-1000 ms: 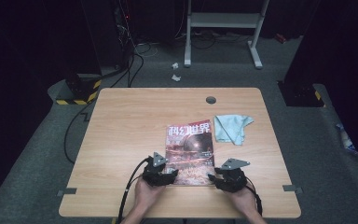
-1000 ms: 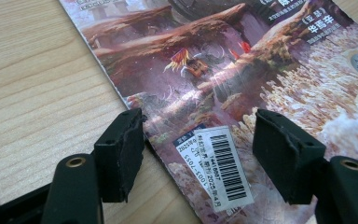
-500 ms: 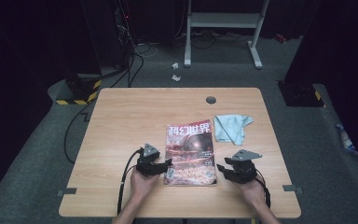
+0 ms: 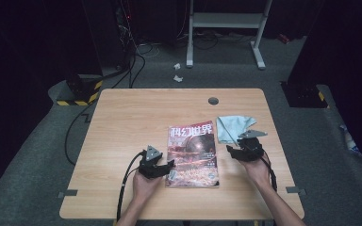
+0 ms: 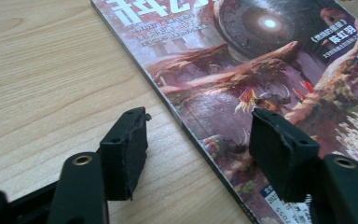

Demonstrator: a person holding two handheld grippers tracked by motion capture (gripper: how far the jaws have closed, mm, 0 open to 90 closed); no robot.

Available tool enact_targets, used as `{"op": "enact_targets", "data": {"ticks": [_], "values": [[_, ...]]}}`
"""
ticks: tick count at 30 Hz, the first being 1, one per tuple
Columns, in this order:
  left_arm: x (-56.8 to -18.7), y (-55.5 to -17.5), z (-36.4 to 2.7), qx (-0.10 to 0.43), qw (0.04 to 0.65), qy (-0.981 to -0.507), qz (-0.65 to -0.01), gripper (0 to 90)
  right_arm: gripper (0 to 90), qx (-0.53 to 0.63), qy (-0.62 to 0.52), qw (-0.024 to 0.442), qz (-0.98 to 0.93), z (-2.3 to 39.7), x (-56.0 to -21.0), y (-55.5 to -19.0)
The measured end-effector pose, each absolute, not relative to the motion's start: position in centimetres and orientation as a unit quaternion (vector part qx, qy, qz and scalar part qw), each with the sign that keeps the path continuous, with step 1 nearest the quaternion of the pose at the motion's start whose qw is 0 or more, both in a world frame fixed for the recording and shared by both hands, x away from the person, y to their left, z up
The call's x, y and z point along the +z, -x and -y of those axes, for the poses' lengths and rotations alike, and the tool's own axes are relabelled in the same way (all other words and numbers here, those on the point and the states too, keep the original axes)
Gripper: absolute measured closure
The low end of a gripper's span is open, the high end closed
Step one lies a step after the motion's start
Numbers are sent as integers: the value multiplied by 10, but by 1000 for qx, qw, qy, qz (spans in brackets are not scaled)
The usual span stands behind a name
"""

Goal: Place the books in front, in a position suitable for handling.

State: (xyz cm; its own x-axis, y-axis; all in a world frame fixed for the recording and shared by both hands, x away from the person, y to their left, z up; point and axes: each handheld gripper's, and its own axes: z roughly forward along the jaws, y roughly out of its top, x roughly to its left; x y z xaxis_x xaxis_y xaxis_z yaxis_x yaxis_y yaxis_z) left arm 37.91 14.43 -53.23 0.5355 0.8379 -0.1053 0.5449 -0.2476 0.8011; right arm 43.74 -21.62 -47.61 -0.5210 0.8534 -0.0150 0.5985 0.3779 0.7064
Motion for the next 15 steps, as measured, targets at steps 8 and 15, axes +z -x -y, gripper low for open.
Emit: {"op": "enact_targets", "data": {"ticks": [8,15], "values": [[-532,-379,-145,169,423,-771,-444,412,382,275,-482,182,-812,205,-477,-482],[-533,-379,-145,164,429,-769,-444,442,338,241,-510,177,-807,191,-485,-510]]}}
